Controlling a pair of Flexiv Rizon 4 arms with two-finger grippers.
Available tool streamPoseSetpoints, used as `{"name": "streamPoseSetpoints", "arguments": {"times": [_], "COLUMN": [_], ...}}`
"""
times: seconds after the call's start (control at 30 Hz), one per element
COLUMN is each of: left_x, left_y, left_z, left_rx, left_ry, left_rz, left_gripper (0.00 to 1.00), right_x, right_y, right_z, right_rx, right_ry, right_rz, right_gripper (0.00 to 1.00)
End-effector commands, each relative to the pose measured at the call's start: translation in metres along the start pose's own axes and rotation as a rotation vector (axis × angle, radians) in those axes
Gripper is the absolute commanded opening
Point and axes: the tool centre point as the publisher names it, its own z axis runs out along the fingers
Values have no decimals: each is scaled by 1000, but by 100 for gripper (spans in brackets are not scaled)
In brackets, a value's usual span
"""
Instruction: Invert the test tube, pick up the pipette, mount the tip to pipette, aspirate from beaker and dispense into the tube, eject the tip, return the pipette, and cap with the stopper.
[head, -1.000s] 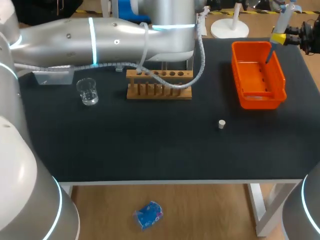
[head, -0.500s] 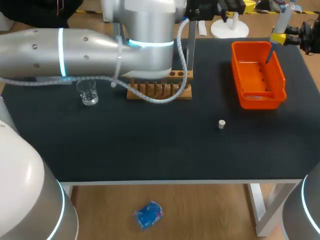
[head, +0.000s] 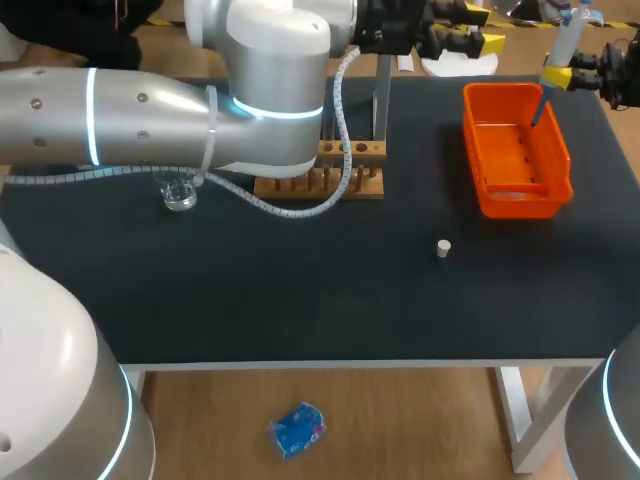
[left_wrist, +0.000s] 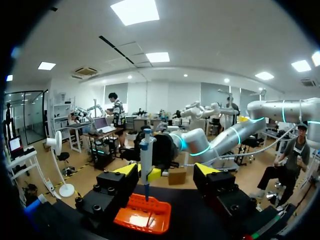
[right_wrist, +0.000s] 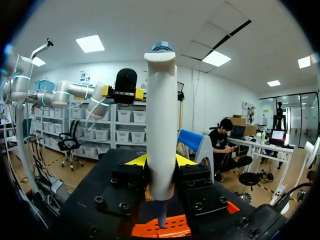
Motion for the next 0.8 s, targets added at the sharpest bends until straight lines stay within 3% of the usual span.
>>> {"name": "streamPoseSetpoints", "arguments": {"times": [0.03,0.27,0.47,0.8], "left_x": [-1,2,11,42], "left_y": [-1,-1,8,35], "left_z": [1,-4,-60,-145], "left_rx": [-2,-12,-23,-62], "left_ry": [3,9,-62,-132], "left_rz": [-1,17,13,0], "left_gripper": [100,100,100,100], "right_x": [0,0,3,43], "right_y": [1,1,4,6], "right_z": [0,0,3,27], "right_rx": [2,2,23,28], "right_ry": [0,0,-4,2], "right_rz": [0,0,-15,-25], "right_gripper": [0,0,0,0]}}
